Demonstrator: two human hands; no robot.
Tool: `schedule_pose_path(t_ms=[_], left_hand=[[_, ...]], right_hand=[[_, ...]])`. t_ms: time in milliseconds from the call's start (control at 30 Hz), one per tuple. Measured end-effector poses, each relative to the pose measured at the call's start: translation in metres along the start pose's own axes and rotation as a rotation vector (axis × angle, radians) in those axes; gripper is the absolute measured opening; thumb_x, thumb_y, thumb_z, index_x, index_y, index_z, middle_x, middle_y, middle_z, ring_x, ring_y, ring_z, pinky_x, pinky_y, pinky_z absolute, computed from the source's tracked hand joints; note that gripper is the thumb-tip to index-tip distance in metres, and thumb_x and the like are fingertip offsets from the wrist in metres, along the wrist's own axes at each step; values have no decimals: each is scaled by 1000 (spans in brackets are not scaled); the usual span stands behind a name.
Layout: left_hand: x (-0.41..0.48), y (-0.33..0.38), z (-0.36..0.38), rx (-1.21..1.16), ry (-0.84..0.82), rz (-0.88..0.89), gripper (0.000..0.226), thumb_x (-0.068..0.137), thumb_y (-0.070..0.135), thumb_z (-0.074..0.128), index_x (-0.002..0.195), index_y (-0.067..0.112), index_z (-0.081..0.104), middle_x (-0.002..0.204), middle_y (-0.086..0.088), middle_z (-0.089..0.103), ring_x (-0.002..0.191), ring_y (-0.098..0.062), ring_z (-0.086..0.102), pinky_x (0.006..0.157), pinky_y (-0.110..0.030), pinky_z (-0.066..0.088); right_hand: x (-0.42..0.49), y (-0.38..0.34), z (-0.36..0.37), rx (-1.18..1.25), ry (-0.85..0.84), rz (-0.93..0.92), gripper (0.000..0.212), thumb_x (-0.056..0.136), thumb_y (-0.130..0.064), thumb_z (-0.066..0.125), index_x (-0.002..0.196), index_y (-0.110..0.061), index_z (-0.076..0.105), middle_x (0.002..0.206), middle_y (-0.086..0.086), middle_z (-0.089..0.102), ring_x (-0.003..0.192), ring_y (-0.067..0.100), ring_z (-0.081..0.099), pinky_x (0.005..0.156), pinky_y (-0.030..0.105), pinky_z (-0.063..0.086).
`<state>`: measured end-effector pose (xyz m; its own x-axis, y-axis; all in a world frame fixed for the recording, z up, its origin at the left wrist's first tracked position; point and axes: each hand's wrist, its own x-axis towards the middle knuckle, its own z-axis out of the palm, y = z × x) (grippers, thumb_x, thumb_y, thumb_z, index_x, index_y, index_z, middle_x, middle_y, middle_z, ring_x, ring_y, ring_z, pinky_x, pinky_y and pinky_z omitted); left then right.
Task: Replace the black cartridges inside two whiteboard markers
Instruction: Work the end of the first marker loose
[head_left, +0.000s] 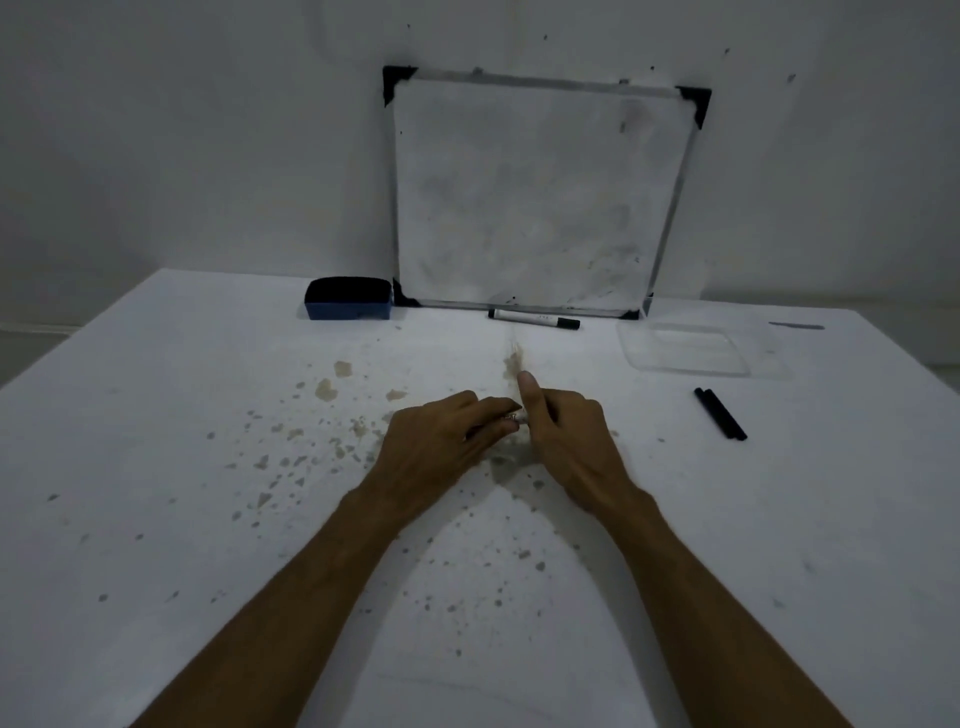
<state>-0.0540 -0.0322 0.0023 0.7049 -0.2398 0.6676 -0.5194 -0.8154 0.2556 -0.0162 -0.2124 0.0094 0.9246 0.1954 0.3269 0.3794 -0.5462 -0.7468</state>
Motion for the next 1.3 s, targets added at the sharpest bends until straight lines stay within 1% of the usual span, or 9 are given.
schedule_pose_path(t_ms=[100,200,333,433,667,767,933,1167,1300], left_hand=[[2,5,3,-72,26,-12,51,100,55,50,118,15,77,98,-5,82,76,-21,77,67,-37,64],[2,5,1,-151,-26,-49,53,102,57,44,110,18,78,87,1,81,65,-12,72,61,-33,62],[9,0,-11,-681,-396,-432,46,97,69,46,91,38,79,60,16,66,47,-1,54,48,-17,46],[5,-11,-21,-833,-589,-484,45,97,70,47,74,44,76,54,13,58,43,-5,43,44,-22,39],[-5,-4,-5,-148,-92,-108,49,104,60,37,124,33,72,102,11,81,77,1,71,71,-20,61],[-4,-3,-7,-174,-179,-125,42,105,59,31,107,43,69,77,13,74,58,-2,62,58,-19,52],[6,-1,-19,-660,-469,-435,53,102,65,42,60,38,60,51,14,56,46,-3,50,52,-18,45],[-6,7,-10,-175,-213,-179,40,107,52,36,95,32,69,69,6,69,56,-9,62,56,-24,53],[0,2,-15,-274,-299,-262,36,107,47,43,77,43,62,58,17,60,54,0,58,57,-20,46]], right_hand=[[4,2,3,-16,9,69,66,106,-53,35,49,-21,47,41,-7,50,40,4,47,45,13,35],[7,1,7,15,84,98,63,109,-35,38,47,-22,43,41,-11,41,36,5,42,44,16,32],[1,-3,5,36,157,-199,56,105,-15,41,50,-22,45,39,-16,38,27,5,32,34,11,29],[-4,-8,3,-15,129,-368,54,104,-19,41,53,-11,58,38,-4,49,30,3,30,39,4,23],[4,-10,9,-22,0,114,68,106,-51,35,45,-22,43,42,-7,44,40,8,42,49,22,36],[1,-9,11,-3,52,61,63,109,-33,41,48,-20,46,43,-5,45,39,9,41,46,24,36],[-8,-9,3,-91,83,-303,56,105,-25,38,58,-5,62,42,6,54,31,19,46,37,31,37],[-2,-8,7,-72,20,-10,63,107,-40,42,47,-20,47,47,4,51,44,20,48,51,34,46],[-6,-3,6,42,36,-109,57,109,-22,45,51,-18,50,43,-3,47,37,14,42,41,29,38]])
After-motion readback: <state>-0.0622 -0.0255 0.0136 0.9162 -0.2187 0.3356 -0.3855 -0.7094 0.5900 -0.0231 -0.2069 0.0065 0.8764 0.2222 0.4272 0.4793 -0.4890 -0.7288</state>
